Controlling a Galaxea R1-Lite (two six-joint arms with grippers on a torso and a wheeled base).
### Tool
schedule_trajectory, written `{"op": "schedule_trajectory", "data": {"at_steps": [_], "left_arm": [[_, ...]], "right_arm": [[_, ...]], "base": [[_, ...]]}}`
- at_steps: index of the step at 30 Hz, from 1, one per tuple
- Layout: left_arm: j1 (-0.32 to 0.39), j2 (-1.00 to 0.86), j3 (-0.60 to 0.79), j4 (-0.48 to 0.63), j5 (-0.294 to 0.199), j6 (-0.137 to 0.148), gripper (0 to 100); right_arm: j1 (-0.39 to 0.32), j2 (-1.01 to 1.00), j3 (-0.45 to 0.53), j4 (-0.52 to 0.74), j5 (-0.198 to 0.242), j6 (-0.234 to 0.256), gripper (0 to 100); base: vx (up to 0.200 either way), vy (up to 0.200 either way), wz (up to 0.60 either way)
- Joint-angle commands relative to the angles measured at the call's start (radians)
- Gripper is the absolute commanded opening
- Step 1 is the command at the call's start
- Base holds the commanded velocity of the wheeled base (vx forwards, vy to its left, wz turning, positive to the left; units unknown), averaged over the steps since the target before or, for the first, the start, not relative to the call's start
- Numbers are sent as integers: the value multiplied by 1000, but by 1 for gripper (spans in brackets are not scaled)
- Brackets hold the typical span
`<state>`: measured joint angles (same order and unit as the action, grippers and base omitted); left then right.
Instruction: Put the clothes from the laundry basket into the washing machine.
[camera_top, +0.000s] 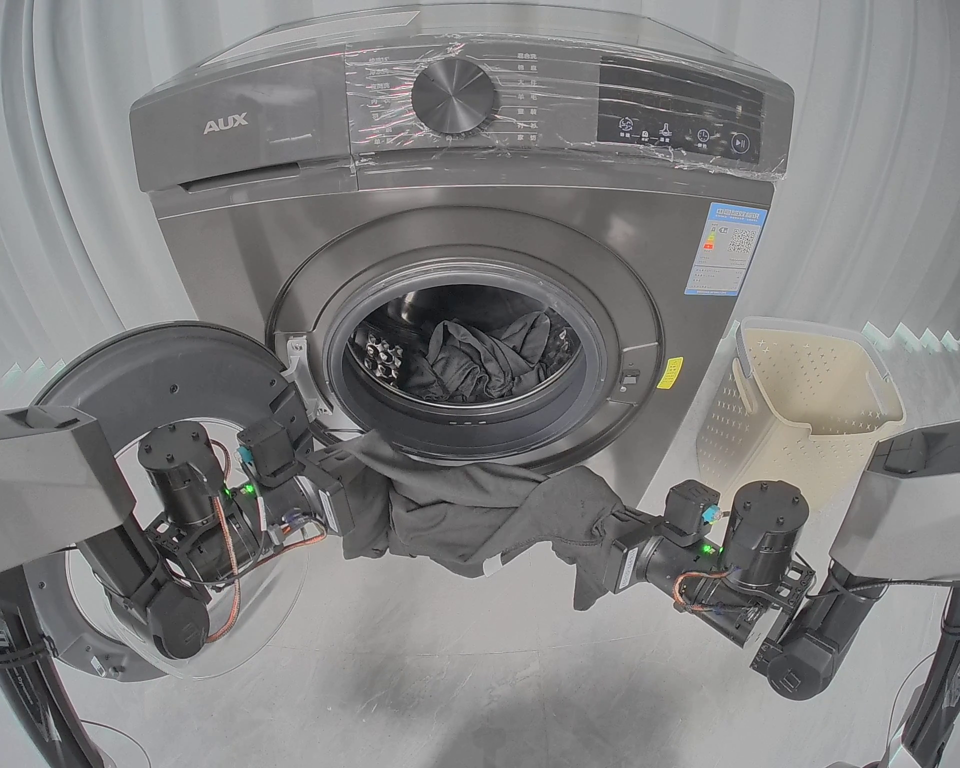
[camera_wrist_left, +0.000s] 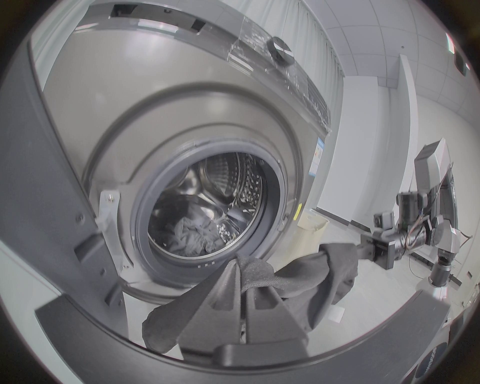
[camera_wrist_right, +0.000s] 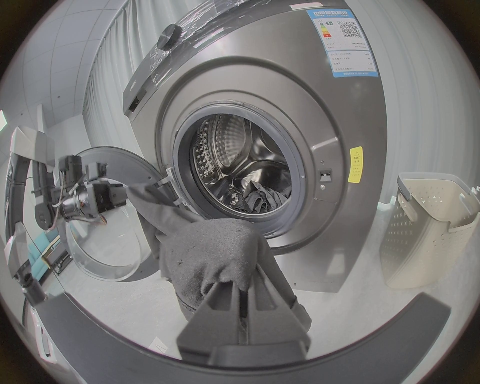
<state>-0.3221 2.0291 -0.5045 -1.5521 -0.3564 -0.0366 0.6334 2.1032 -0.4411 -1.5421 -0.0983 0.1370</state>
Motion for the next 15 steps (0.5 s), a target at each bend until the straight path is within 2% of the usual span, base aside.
{"op": "schedule_trajectory", "data": {"at_steps": [1,9,10,12,13,15], "left_arm": [[-6,60,29,0,-7,6,0],[-12,187,0,-2,-10,14,0],[-12,212,-5,-2,-10,30,0],[-11,235,-6,-2,-12,41,0],[-12,243,-6,-3,-10,44,100],[-14,249,-9,-3,-6,46,100]], "right_arm": [[22,-34,-11,-3,12,0,0],[55,-84,-16,-3,23,6,0],[58,-88,-18,-3,25,6,0],[60,-95,-22,-1,31,4,0],[65,-98,-25,-3,34,4,0],[69,-107,-36,-1,35,3,0]], "base": [[0,0,0],[0,0,0],[0,0,0],[0,0,0],[0,0,0],[0,0,0]]}}
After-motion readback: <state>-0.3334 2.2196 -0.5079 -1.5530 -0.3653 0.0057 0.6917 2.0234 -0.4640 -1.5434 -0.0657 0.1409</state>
